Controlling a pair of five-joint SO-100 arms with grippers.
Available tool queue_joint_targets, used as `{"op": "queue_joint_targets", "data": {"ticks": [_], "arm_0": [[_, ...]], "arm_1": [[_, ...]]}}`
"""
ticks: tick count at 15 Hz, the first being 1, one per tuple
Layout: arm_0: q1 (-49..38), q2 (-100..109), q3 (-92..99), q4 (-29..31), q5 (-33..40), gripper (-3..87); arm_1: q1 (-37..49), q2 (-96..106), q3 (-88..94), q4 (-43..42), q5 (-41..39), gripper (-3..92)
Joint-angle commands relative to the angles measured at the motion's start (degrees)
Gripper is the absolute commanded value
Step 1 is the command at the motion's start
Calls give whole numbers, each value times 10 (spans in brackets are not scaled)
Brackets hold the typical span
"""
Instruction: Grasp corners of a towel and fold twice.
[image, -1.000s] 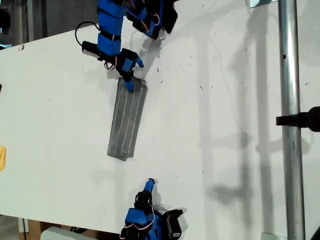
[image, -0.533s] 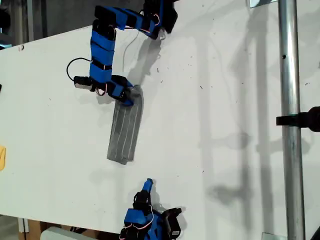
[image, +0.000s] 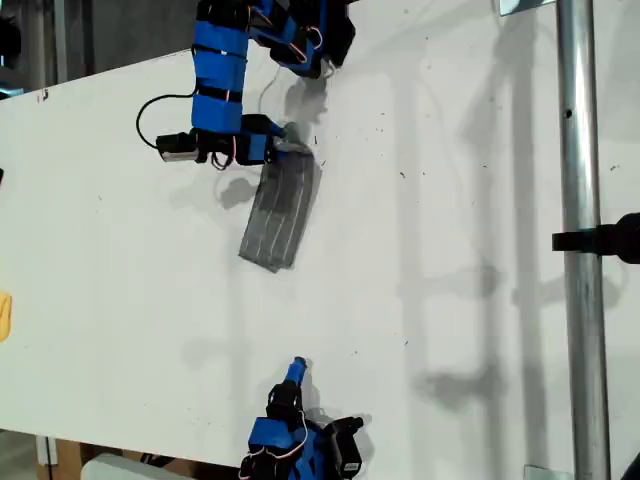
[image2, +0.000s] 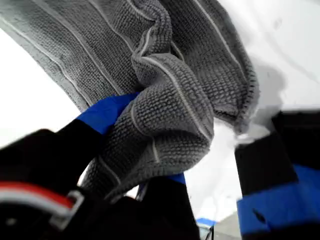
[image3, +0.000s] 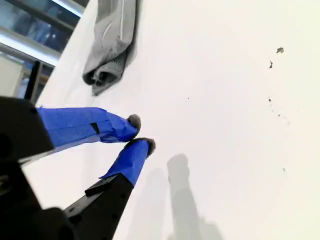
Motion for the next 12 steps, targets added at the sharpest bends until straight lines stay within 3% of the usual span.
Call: {"op": "queue_joint_targets", "data": {"ticks": [1, 2, 3, 5, 6, 7, 8, 10, 12], "arm_0": [[-10, 4, 4, 0, 7, 50], [-9, 4, 4, 0, 7, 50], [-9, 4, 4, 0, 8, 50], [-9, 4, 4, 3, 5, 51], [-9, 4, 4, 4, 1, 51], [-9, 4, 4, 9, -16, 51], [-7, 4, 6, 15, -42, 49], [-15, 4, 6, 52, -174, 61], [0, 4, 6, 52, -217, 68]], "arm_1": [[-77, 134, -29, 115, 83, -2], [-82, 146, -56, 98, 88, -2], [-59, 136, -47, 18, 71, -2], [-14, 62, 4, -228, 28, 2], [2, 3, 5, -332, 24, 88], [10, -53, -23, -407, 16, 310], [14, -87, -91, -417, -4, 361], [26, -56, -169, -372, -17, 346], [46, 50, -122, -338, -27, 323]]}}
